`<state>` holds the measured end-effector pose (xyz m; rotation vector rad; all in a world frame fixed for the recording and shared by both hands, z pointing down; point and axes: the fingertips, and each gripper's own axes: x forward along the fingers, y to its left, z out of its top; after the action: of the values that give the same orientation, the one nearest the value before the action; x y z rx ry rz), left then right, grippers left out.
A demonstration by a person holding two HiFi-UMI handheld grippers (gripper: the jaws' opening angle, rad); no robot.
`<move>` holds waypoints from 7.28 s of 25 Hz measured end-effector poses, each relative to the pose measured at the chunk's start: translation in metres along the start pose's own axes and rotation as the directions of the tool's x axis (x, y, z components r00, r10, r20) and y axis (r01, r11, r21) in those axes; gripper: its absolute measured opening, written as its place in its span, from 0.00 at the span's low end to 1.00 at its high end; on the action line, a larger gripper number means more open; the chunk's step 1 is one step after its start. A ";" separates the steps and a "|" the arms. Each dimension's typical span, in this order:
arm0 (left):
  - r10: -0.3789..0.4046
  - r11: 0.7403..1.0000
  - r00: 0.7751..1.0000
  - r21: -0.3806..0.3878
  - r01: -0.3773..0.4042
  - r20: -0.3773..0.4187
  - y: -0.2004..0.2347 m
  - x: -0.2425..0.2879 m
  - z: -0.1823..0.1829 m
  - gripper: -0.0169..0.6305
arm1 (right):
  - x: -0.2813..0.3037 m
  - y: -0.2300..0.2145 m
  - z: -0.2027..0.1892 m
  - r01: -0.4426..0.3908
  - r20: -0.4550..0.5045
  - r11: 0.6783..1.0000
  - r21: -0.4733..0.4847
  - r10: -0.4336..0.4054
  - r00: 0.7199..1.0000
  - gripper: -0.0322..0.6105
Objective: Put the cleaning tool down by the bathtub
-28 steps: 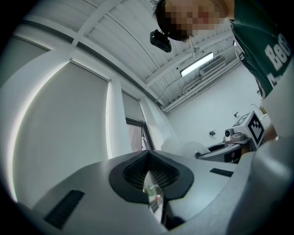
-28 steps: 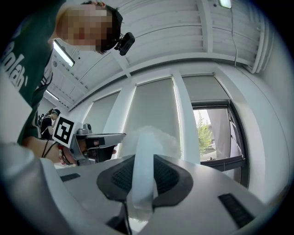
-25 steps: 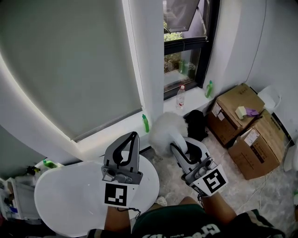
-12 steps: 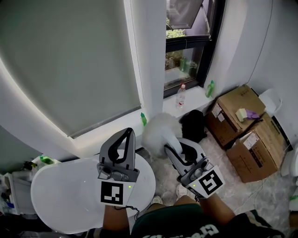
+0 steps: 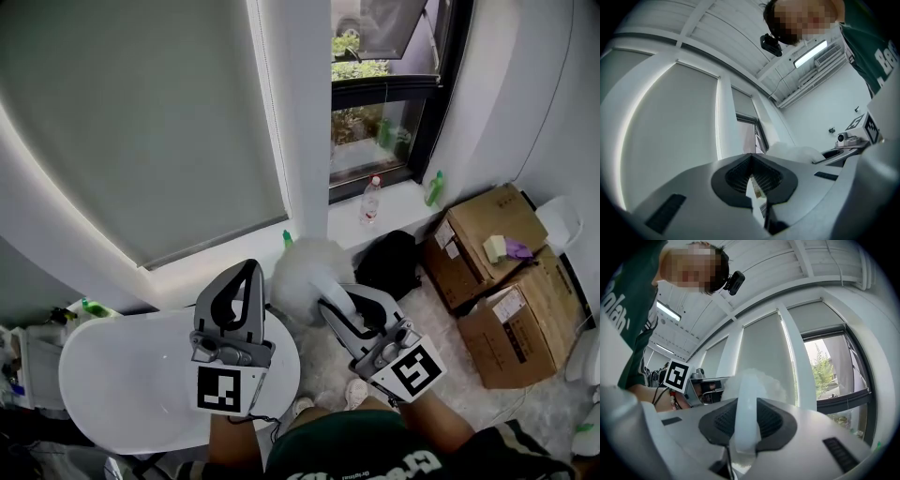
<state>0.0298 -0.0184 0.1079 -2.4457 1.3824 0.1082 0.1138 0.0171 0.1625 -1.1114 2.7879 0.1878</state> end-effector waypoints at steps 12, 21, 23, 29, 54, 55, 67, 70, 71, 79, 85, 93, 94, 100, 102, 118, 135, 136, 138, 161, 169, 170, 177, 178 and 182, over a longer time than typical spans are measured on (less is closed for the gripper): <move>0.088 0.996 0.994 0.022 -0.086 -0.058 -0.026 0.024 -0.008 0.04 | -0.014 -0.042 -0.002 -0.099 0.031 0.995 0.025 0.098 0.995 0.19; 0.136 0.990 0.989 0.032 -0.134 -0.061 -0.039 0.031 -0.009 0.04 | -0.023 -0.054 -0.006 -0.152 0.040 0.988 0.042 0.150 0.988 0.19; 0.137 0.990 0.990 0.034 -0.136 -0.038 -0.044 0.034 -0.006 0.04 | -0.026 -0.055 -0.010 -0.156 0.031 0.986 0.052 0.155 0.987 0.19; 0.142 0.989 0.988 0.034 -0.141 -0.058 -0.054 0.037 -0.007 0.04 | -0.034 -0.062 -0.010 -0.160 0.034 0.985 0.059 0.158 0.987 0.19; 0.165 0.983 0.981 0.102 -0.154 -0.101 -0.055 0.034 -0.014 0.04 | -0.029 -0.066 -0.020 -0.190 0.077 0.975 0.118 0.182 0.980 0.20; 0.167 0.982 0.980 0.103 -0.156 -0.108 -0.051 0.034 -0.017 0.04 | -0.025 -0.065 -0.022 -0.194 0.077 0.974 0.120 0.185 0.980 0.20; 0.210 0.975 0.969 0.096 -0.199 -0.132 0.024 0.053 -0.050 0.04 | 0.055 -0.069 -0.044 -0.246 0.045 0.963 0.107 0.242 0.969 0.20; 0.221 0.974 0.967 0.080 -0.212 -0.126 0.045 0.062 -0.062 0.04 | 0.077 -0.075 -0.052 -0.251 0.029 0.962 0.108 0.250 0.968 0.20; 0.223 0.974 0.966 0.076 -0.215 -0.129 0.052 0.066 -0.067 0.04 | 0.084 -0.078 -0.058 -0.246 0.013 0.963 0.113 0.246 0.969 0.20; 0.238 0.971 0.959 0.051 -0.233 -0.155 0.098 0.090 -0.115 0.04 | 0.143 -0.102 -0.099 -0.247 -0.061 0.954 0.167 0.260 0.964 0.20; 0.286 0.958 0.942 0.038 -0.284 -0.176 0.133 0.098 -0.154 0.04 | 0.187 -0.105 -0.128 -0.286 -0.070 0.943 0.171 0.301 0.951 0.20; 0.357 0.932 0.904 0.026 -0.362 -0.237 0.172 0.096 -0.228 0.04 | 0.236 -0.103 -0.191 -0.294 -0.167 0.934 0.205 0.329 0.929 0.20; 0.364 0.929 0.899 0.023 -0.370 -0.242 0.179 0.097 -0.239 0.04 | 0.244 -0.104 -0.201 -0.295 -0.175 0.932 0.212 0.333 0.927 0.20; 0.363 0.931 0.895 0.050 -0.363 -0.261 0.190 0.097 -0.284 0.04 | 0.260 -0.109 -0.249 -0.288 -0.233 0.926 0.244 0.344 0.910 0.19; 0.369 0.927 0.887 0.044 -0.372 -0.276 0.192 0.092 -0.297 0.04 | 0.264 -0.109 -0.259 -0.292 -0.235 0.926 0.238 0.346 0.908 0.20; 0.457 0.876 0.816 0.017 -0.483 -0.353 0.244 0.058 -0.395 0.04 | 0.328 -0.080 -0.353 -0.372 -0.308 0.893 0.254 0.439 0.844 0.20; 0.493 0.840 0.769 -0.006 -0.542 -0.407 0.260 0.016 -0.491 0.04 | 0.348 -0.063 -0.442 -0.355 -0.375 0.894 0.273 0.438 0.817 0.19; 0.495 0.840 0.765 0.002 -0.543 -0.412 0.262 0.012 -0.499 0.04 | 0.350 -0.060 -0.452 -0.354 -0.383 0.894 0.274 0.440 0.813 0.19; 0.497 0.836 0.755 0.005 -0.548 -0.428 0.268 0.002 -0.515 0.04 | 0.354 -0.052 -0.472 -0.349 -0.394 0.894 0.280 0.438 0.808 0.19; 0.487 0.830 0.754 -0.034 -0.556 -0.440 0.240 0.000 -0.555 0.04 | 0.367 -0.044 -0.611 -0.339 -0.604 0.904 0.260 0.426 0.673 0.19; 0.506 0.811 0.734 -0.040 -0.584 -0.454 0.251 -0.017 -0.565 0.04 | 0.381 -0.021 -0.660 -0.362 -0.684 0.896 0.257 0.433 0.587 0.19; 0.507 0.810 0.732 -0.037 -0.585 -0.455 0.252 -0.018 -0.566 0.04 | 0.384 -0.020 -0.665 -0.364 -0.693 0.896 0.253 0.431 0.578 0.19; 0.525 0.793 0.722 -0.051 -0.608 -0.450 0.256 -0.023 -0.569 0.04 | 0.401 -0.011 -0.694 -0.389 -0.736 0.890 0.238 0.427 0.525 0.19; 0.526 0.792 0.722 -0.052 -0.609 -0.449 0.257 -0.023 -0.569 0.04 | 0.402 -0.009 -0.698 -0.392 -0.743 0.889 0.237 0.426 0.517 0.19; 0.535 0.785 0.721 -0.057 -0.617 -0.440 0.261 -0.025 -0.568 0.04 | 0.405 -0.009 -0.717 -0.372 -0.787 0.900 0.227 0.394 0.475 0.19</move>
<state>-0.2576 -0.3029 0.5856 -2.1491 2.4119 -0.1317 -0.2270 -0.3804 0.7980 -0.5851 3.8439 -0.4778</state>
